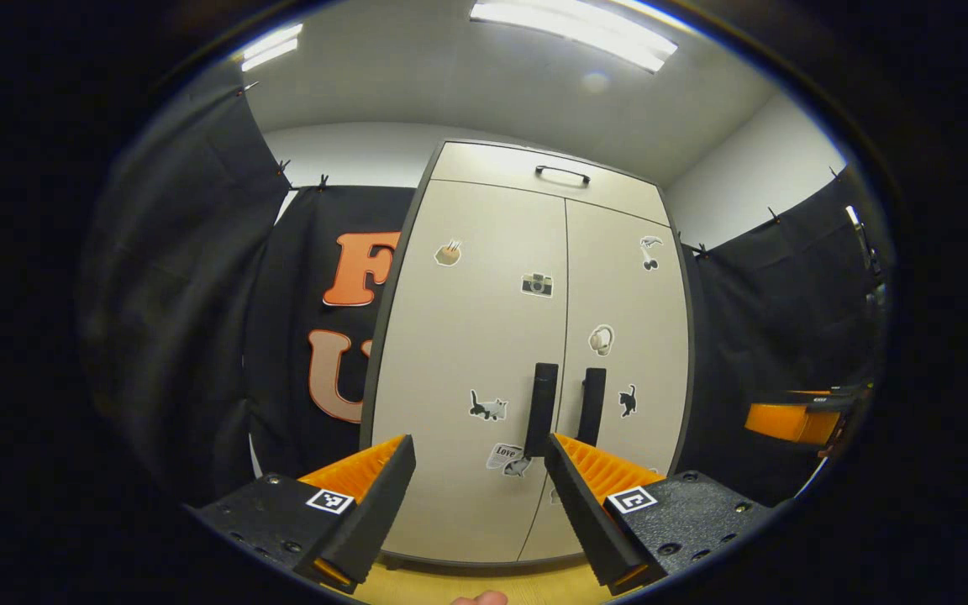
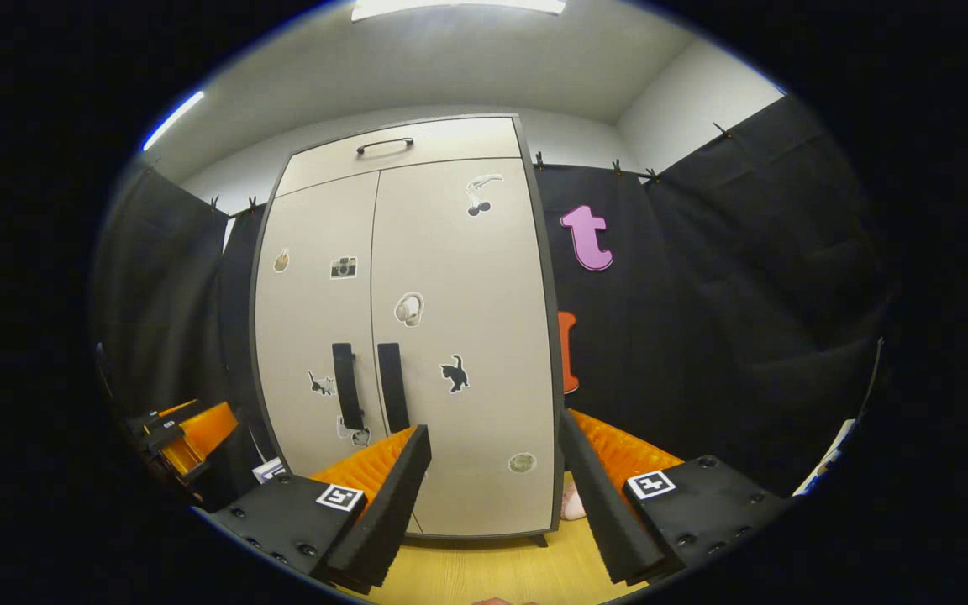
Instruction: Open the right door of the double-door shoe cabinet with the right hand, and open the left door with the left hand.
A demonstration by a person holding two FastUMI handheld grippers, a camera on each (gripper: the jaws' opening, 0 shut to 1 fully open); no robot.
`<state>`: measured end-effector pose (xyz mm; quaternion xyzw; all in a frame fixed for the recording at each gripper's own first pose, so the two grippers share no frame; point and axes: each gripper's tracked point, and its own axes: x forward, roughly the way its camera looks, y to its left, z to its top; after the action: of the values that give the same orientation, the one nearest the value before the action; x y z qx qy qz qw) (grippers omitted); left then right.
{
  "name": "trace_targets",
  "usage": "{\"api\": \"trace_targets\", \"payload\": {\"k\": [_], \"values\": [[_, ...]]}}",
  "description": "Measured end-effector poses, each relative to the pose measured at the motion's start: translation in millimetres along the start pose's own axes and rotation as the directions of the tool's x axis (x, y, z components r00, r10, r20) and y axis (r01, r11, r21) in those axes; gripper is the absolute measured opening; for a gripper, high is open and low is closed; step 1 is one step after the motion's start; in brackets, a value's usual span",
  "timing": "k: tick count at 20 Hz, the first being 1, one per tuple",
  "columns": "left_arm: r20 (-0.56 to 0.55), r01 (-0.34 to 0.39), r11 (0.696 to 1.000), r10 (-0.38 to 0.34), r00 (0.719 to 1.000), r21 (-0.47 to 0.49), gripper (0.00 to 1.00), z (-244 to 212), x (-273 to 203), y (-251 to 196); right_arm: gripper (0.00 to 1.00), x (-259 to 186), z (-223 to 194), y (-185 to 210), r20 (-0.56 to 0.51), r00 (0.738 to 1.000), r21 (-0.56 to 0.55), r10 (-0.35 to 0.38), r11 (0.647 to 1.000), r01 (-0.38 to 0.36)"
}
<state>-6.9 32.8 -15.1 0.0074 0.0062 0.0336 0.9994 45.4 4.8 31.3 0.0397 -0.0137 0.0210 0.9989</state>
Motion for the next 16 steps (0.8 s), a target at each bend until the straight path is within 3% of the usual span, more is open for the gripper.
{"api": "trace_targets", "payload": {"k": [6, 13, 14, 16], "values": [[-0.054, 0.010, 1.000, -0.010, 0.999, -0.003, 0.94, -20, -5, 11, 0.98, 69, 15, 17, 0.013, 0.999, -0.011, 0.052, 0.999, -0.052], [-0.063, -0.029, 1.000, 0.029, 0.998, 0.004, 0.94, -27, -10, 32, 0.98, 135, 4, 75, -0.017, 0.989, -0.075, 0.144, 0.987, -0.145], [-0.066, -0.035, 0.999, 0.035, 0.997, 0.000, 0.94, -29, -10, 36, 0.88, 144, 1, 83, -0.013, 0.989, -0.081, 0.145, 0.986, -0.146], [-0.068, -0.054, 0.999, 0.054, 0.996, -0.003, 0.94, -31, -9, 45, 0.98, 157, -13, 101, -0.032, 0.986, -0.074, 0.166, 0.983, -0.168]]}}
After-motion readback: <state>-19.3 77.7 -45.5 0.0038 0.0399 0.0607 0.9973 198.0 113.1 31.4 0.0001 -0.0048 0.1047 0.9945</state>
